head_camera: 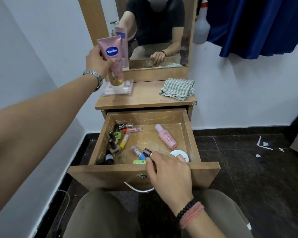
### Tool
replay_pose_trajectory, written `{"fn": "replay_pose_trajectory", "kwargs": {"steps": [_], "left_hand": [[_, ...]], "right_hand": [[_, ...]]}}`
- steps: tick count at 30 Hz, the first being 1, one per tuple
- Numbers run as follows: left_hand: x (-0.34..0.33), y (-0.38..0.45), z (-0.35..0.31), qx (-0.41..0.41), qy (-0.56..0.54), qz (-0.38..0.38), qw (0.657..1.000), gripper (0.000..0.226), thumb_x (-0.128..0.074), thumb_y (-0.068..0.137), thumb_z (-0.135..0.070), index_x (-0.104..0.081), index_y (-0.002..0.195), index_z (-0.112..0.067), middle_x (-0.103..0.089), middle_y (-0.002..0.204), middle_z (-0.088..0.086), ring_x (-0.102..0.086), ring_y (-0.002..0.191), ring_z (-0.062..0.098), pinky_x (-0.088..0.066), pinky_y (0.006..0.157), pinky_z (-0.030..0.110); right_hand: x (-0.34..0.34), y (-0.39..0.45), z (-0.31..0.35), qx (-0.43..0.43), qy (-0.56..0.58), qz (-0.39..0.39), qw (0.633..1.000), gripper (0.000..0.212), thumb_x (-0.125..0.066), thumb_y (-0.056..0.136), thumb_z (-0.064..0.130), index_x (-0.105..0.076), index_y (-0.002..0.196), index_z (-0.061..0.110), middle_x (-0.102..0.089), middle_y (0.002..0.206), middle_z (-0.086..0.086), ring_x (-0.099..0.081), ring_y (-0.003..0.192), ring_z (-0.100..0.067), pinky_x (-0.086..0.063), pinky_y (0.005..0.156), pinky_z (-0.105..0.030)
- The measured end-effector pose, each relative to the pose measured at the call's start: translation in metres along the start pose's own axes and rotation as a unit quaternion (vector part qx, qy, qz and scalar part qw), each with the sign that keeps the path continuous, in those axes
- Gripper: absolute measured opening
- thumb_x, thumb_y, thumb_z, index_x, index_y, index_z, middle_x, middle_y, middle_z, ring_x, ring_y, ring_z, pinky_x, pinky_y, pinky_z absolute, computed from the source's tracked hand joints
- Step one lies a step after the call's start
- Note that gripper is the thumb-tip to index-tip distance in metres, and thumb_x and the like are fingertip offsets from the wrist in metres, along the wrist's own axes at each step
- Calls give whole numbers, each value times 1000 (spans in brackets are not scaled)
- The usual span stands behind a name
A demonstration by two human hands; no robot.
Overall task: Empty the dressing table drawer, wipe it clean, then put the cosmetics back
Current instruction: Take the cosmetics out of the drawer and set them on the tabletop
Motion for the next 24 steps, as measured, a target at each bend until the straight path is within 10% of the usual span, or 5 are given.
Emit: {"fn": "replay_pose_trajectory", "kwargs": {"steps": [24], "left_hand": [[-5, -3, 35, 69, -20, 30, 997, 67, -73, 81, -14, -36, 137, -17, -53, 133, 0, -56, 113, 17, -48, 97, 38]], "right_hand": [[1, 0, 1, 0, 6, 2, 1000, 29, -41, 89, 39, -54, 67, 26, -54, 51, 8, -50, 48, -13, -41, 53, -31]]}}
Point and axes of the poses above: each hand's wrist, its own y-axis towards the middle knuckle, its own x-axis out of the back of the hand, z = x × y, the point moved 1 cm from there along y, towards the middle knuckle
